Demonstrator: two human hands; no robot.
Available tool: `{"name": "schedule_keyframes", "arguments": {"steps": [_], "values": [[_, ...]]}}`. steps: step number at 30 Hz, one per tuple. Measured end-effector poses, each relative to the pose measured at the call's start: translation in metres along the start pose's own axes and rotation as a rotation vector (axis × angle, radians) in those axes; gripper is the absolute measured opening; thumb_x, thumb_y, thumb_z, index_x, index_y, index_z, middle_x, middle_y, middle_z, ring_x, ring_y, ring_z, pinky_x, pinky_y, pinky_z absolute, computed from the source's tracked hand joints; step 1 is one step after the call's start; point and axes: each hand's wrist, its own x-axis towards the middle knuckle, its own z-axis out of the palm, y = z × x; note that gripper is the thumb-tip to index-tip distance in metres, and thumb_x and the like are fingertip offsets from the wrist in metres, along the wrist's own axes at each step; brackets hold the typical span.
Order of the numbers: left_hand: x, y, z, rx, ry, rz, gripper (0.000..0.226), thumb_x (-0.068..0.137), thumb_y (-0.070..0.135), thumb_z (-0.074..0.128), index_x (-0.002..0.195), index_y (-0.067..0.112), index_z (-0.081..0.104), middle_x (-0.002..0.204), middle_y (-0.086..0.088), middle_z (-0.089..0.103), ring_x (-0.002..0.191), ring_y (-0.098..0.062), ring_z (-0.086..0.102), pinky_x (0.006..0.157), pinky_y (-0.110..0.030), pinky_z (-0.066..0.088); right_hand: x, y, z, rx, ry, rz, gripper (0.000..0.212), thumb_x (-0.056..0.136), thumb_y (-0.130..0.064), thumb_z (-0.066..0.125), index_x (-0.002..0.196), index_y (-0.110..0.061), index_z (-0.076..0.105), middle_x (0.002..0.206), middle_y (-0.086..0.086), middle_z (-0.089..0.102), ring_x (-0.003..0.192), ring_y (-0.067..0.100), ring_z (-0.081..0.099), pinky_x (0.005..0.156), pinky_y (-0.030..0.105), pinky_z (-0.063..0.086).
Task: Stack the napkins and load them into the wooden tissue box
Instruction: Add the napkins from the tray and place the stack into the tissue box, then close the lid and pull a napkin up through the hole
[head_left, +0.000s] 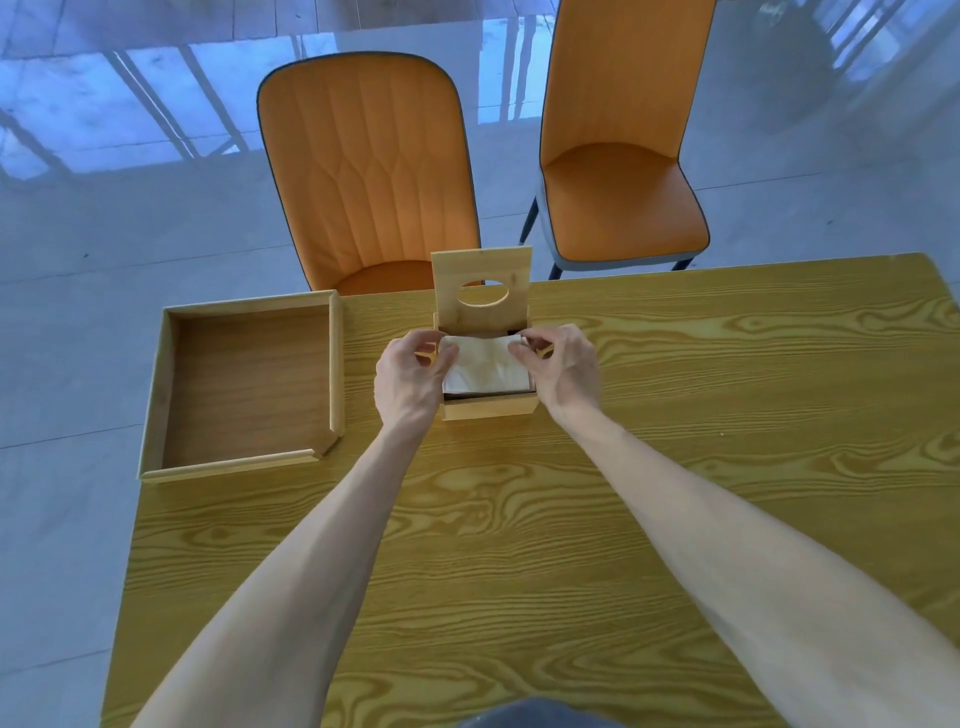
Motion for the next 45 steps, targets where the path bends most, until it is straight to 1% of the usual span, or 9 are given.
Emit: {"name": "schedule_keyframes", "arguments": {"steps": [7,13,17,20,30,33,38,41,45], "values": [[0.000,-0.001,0.007,0.106,0.003,-0.010,0.049,0.086,0.033,0.071,0.128,0.022,0.048,0.104,0.005,0.065,0.088,-0.017,0.063,0.069,-0.035,0.050,-0.001,0.000,0.001,0.003,0.058,-0.078,0.055,0.085,-0.034,0.075,0.126,-0.019,0.042,0.095,-0.001,0.062,0.085,0.016,0.060,0.066,0.026,0.043],[0.012,0.000,-0.001,0.084,-0.158,0.027,0.064,0.086,0.030,0.069,0.143,0.028,0.038,0.118,0.000,0.064,0.094,-0.021,0.067,0.083,-0.046,0.057,0.015,-0.002,-0.014,-0.052,-0.143,-0.051,0.085,0.084,-0.038,0.075,0.151,-0.022,0.025,0.115,0.004,0.057,0.097,0.019,0.060,0.077,0.033,0.050],[0.028,0.007,-0.020,-0.030,-0.321,0.024,0.068,0.087,0.022,0.071,0.145,0.035,0.039,0.125,-0.002,0.061,0.098,-0.021,0.068,0.087,-0.049,0.057,0.031,-0.011,-0.031,-0.029,-0.277,-0.006,0.093,0.079,-0.019,0.081,0.153,-0.028,0.026,0.110,0.002,0.057,0.096,0.021,0.063,0.088,0.041,0.055],[0.031,0.013,-0.027,-0.049,-0.438,-0.012,0.078,0.087,0.006,0.071,0.148,0.039,0.034,0.136,-0.005,0.054,0.097,-0.020,0.069,0.082,-0.045,0.060,0.034,-0.015,-0.033,-0.046,-0.384,0.021,0.097,0.077,-0.009,0.082,0.152,-0.033,0.025,0.103,-0.001,0.056,0.089,0.021,0.066,0.084,0.043,0.059],[0.014,0.001,-0.026,-0.208,-0.395,0.003,0.058,0.090,0.003,0.066,0.137,0.031,0.047,0.133,0.000,0.050,0.086,-0.005,0.066,0.055,-0.019,0.057,0.018,-0.006,-0.034,-0.009,-0.287,-0.135,0.064,0.083,-0.011,0.077,0.139,-0.019,0.045,0.095,0.001,0.061,0.086,0.018,0.062,0.086,0.034,0.055],[0.009,-0.005,-0.027,-0.299,-0.374,-0.027,0.038,0.094,0.005,0.062,0.124,0.028,0.062,0.134,-0.005,0.055,0.100,-0.017,0.068,0.063,-0.025,0.061,0.011,0.005,-0.033,0.049,-0.246,-0.220,0.042,0.092,-0.014,0.067,0.133,-0.019,0.057,0.100,0.006,0.069,0.085,0.017,0.065,0.085,0.038,0.058],[0.003,-0.002,-0.034,-0.516,-0.375,-0.359,0.030,0.103,0.022,0.041,0.115,0.024,0.068,0.122,-0.009,0.067,0.099,-0.024,0.068,0.087,-0.041,0.058,0.001,0.012,-0.040,0.382,-0.336,0.048,0.036,0.101,-0.035,0.042,0.132,-0.032,0.060,0.131,0.003,0.065,0.114,0.018,0.063,0.088,0.049,0.059],[-0.003,0.001,-0.034,-0.467,-0.396,-0.361,0.038,0.096,0.045,0.053,0.126,0.022,0.061,0.121,-0.004,0.066,0.101,-0.022,0.066,0.091,-0.043,0.055,-0.005,0.006,-0.043,0.490,-0.358,0.151,0.054,0.098,-0.053,0.045,0.139,-0.018,0.054,0.143,0.009,0.055,0.127,0.023,0.054,0.085,0.046,0.060],[-0.013,0.002,-0.035,-0.435,-0.392,-0.315,0.050,0.087,0.043,0.069,0.132,0.024,0.056,0.123,-0.004,0.065,0.107,-0.022,0.066,0.090,-0.040,0.056,-0.008,0.005,-0.042,0.503,-0.389,0.191,0.057,0.086,-0.056,0.063,0.128,-0.019,0.061,0.140,0.008,0.057,0.125,0.023,0.056,0.081,0.044,0.062]]}}
